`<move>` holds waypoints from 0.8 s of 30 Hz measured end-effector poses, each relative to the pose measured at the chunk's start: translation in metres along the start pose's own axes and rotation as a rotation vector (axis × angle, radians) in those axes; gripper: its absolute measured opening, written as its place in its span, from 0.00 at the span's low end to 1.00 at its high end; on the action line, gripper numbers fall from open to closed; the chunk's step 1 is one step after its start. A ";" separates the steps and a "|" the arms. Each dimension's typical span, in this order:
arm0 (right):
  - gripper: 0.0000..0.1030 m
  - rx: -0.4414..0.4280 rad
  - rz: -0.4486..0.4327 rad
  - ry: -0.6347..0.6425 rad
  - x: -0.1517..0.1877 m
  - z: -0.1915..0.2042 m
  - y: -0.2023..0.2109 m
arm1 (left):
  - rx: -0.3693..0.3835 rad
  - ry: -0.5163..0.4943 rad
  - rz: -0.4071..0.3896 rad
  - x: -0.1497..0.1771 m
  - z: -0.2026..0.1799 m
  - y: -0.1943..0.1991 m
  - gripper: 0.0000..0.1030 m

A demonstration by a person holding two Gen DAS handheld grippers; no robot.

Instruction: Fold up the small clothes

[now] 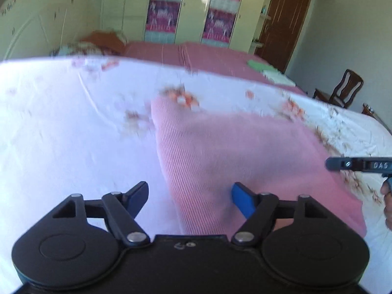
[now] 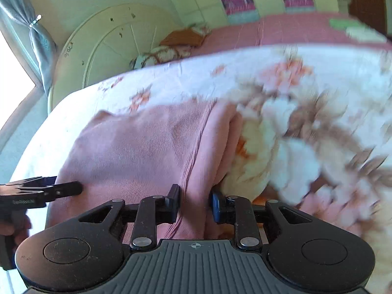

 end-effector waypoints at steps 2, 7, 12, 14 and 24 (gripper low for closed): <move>0.25 0.014 -0.080 0.039 -0.021 0.003 0.016 | 0.004 0.007 -0.046 -0.017 0.002 -0.001 0.54; 0.18 0.004 -0.037 0.113 -0.037 0.018 -0.011 | -0.043 -0.039 0.058 -0.011 0.004 -0.047 0.51; 0.16 0.102 0.059 0.139 -0.015 -0.002 -0.040 | -0.043 -0.020 0.038 -0.011 0.006 -0.038 0.48; 0.16 0.128 0.012 0.145 -0.021 0.002 -0.019 | -0.017 -0.036 0.000 -0.010 0.003 -0.011 0.48; 0.16 0.044 0.084 0.375 0.058 0.057 0.063 | -0.014 -0.016 0.083 0.085 -0.014 0.053 0.53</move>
Point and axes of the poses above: each gripper's, at about its wrist camera, not at the fingertips, and y roughly against the way its jaws point, z to its left, x to its underside, the point moved 10 cm from there along -y, roughly the way its jaws point, and after that the axes turned 8 degrees about -z, right-handed, at the moved point
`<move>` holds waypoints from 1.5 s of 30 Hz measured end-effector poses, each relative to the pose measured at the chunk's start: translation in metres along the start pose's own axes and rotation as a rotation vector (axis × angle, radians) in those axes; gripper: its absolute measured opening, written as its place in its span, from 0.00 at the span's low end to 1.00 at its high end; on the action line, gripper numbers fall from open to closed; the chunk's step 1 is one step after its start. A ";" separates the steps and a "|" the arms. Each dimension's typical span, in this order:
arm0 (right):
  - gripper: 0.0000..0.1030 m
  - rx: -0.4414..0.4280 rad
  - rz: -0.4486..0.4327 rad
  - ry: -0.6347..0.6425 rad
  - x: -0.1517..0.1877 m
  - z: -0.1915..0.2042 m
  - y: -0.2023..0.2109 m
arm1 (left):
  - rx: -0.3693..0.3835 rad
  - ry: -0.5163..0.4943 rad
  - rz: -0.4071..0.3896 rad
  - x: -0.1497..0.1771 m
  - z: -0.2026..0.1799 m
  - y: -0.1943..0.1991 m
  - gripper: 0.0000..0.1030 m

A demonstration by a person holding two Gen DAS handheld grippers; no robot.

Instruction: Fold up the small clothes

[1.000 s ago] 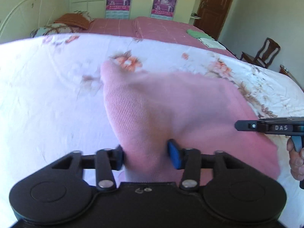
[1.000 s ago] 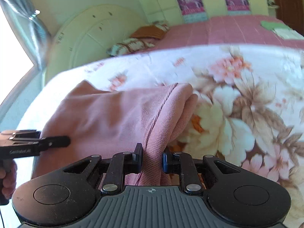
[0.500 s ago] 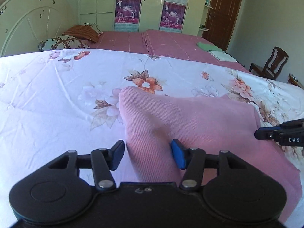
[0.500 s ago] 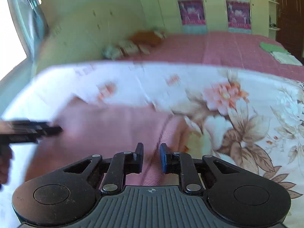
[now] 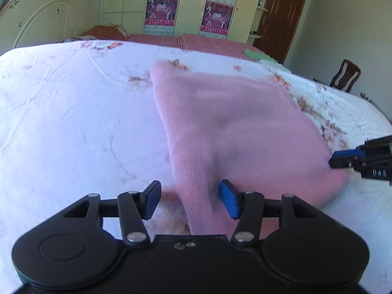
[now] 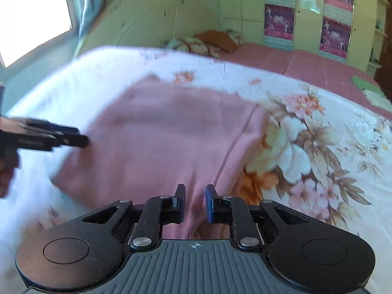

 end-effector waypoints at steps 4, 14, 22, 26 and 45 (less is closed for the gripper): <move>0.24 0.052 0.038 -0.146 0.022 -0.033 -0.015 | -0.055 -0.066 -0.034 0.007 -0.005 0.007 0.54; 0.93 0.131 -0.038 -0.265 0.013 -0.026 0.021 | -0.165 0.014 -0.120 0.013 -0.003 0.063 1.00; 1.00 0.172 -0.098 -0.313 0.056 0.004 0.094 | -0.203 -0.019 -0.084 0.053 -0.051 0.120 1.00; 1.00 0.216 -0.116 -0.276 0.071 0.015 0.133 | -0.198 -0.068 -0.128 0.048 -0.082 0.150 1.00; 1.00 0.281 -0.289 -0.163 0.108 0.087 0.350 | -0.205 -0.041 -0.325 0.066 -0.194 0.346 1.00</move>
Point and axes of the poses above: each gripper's, at about its wrist camera, not at the fingertips, and y roughly against the way its jaws point, z to its left, x to its underside, the point moved 10 cm from there along -y, roughly the way its jaws point, and after that the axes turned 8 degrees about -z, right-handed, at the moved point
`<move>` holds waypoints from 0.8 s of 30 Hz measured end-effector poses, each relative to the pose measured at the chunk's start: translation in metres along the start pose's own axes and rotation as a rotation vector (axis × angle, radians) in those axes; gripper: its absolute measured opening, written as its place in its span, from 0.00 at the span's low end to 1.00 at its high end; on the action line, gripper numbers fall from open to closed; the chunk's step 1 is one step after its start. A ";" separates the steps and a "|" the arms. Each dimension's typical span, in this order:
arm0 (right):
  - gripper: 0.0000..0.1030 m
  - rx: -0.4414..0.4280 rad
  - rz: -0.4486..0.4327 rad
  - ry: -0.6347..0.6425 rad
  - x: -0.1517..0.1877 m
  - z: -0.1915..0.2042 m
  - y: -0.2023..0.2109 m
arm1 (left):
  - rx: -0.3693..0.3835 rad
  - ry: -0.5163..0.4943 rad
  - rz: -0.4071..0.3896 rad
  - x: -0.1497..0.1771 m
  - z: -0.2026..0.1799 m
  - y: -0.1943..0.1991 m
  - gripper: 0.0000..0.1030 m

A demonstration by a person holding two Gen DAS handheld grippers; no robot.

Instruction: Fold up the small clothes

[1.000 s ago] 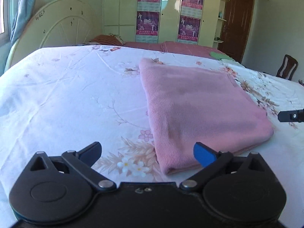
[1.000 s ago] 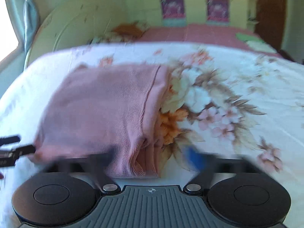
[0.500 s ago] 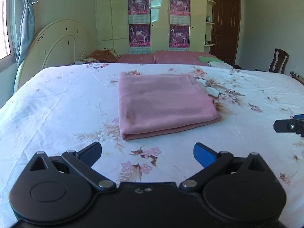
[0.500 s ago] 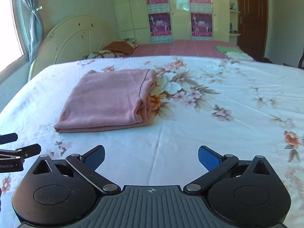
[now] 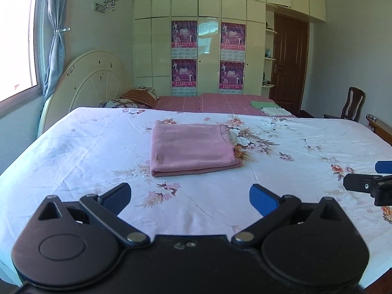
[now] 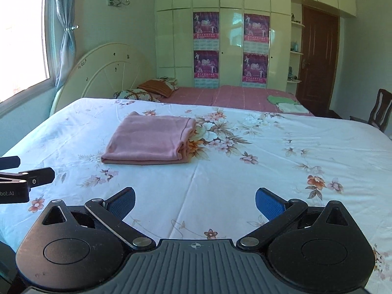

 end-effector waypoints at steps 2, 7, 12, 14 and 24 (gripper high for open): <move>1.00 0.000 -0.020 -0.005 -0.001 0.002 0.018 | -0.003 0.015 -0.022 -0.004 0.001 0.016 1.00; 1.00 -0.001 -0.070 -0.003 -0.008 0.006 0.057 | 0.001 0.004 -0.065 -0.014 -0.003 0.038 1.00; 1.00 0.007 -0.109 0.000 -0.016 0.009 0.078 | 0.009 -0.001 -0.097 -0.020 -0.008 0.049 1.00; 1.00 0.010 -0.119 0.000 -0.018 0.009 0.084 | 0.021 0.000 -0.103 -0.022 -0.010 0.051 1.00; 1.00 0.015 -0.132 -0.017 -0.021 0.009 0.090 | 0.029 -0.022 -0.113 -0.021 -0.012 0.052 1.00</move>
Point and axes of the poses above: each gripper's, at about its wrist camera, not at the fingertips, and y roughly against the way its jaws point, z to its left, x to its underside, the point moved 10 cm from there along -y, roughly the way its jaws point, and after that the axes turned 8 degrees about -z, right-handed, at the moved point
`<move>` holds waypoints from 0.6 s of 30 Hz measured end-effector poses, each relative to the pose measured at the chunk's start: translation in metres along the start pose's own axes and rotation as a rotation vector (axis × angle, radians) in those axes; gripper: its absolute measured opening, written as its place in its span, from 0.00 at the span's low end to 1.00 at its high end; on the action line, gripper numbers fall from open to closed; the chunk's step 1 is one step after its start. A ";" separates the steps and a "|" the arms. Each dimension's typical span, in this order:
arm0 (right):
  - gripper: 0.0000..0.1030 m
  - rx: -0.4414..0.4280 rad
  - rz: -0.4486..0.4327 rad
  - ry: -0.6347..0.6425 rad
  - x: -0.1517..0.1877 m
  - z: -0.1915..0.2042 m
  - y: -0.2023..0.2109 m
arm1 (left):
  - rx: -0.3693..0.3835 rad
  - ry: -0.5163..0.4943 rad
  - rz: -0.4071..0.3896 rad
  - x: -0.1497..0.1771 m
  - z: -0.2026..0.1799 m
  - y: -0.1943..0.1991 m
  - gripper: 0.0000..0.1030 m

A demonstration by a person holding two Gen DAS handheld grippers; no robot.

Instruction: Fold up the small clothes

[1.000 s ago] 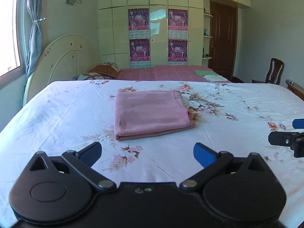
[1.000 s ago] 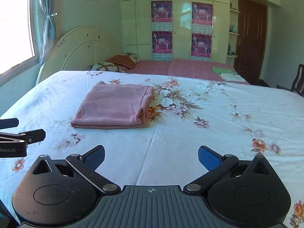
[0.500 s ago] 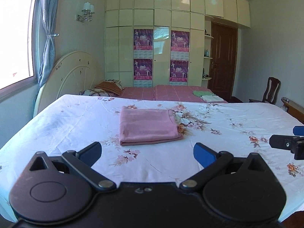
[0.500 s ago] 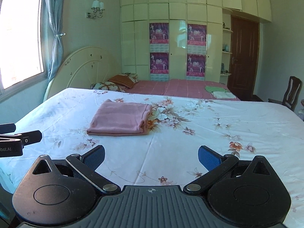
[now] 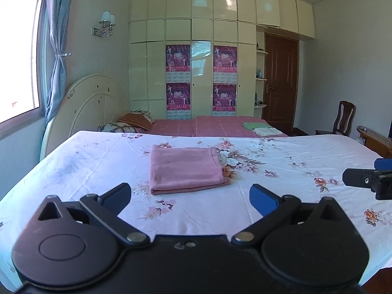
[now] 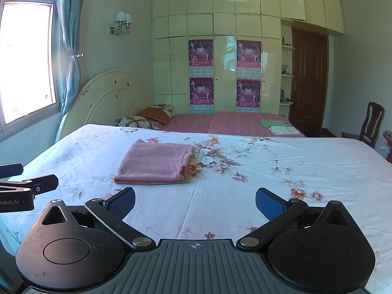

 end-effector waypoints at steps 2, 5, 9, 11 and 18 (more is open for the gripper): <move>1.00 -0.001 0.000 0.000 -0.001 0.000 -0.002 | -0.001 0.001 0.000 0.000 0.000 0.000 1.00; 1.00 -0.006 -0.003 0.000 -0.002 0.002 -0.002 | -0.003 0.000 0.000 0.000 0.001 0.000 1.00; 1.00 -0.007 -0.005 0.002 -0.004 0.003 -0.005 | -0.006 -0.001 0.000 0.000 0.003 -0.001 1.00; 1.00 -0.011 -0.005 0.001 -0.004 0.004 -0.007 | -0.006 0.001 -0.001 0.000 0.004 0.000 1.00; 1.00 -0.017 -0.004 0.007 -0.003 0.008 -0.009 | -0.004 0.000 -0.003 -0.001 0.007 0.000 1.00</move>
Point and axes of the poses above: each gripper's, at about its wrist camera, not at the fingertips, and y roughly against the way its jaws point, z to its left, x to its underside, the point moved 10 cm from there along -y, roughly the way its jaws point, and after that the axes turned 8 degrees about -z, right-handed, at the moved point
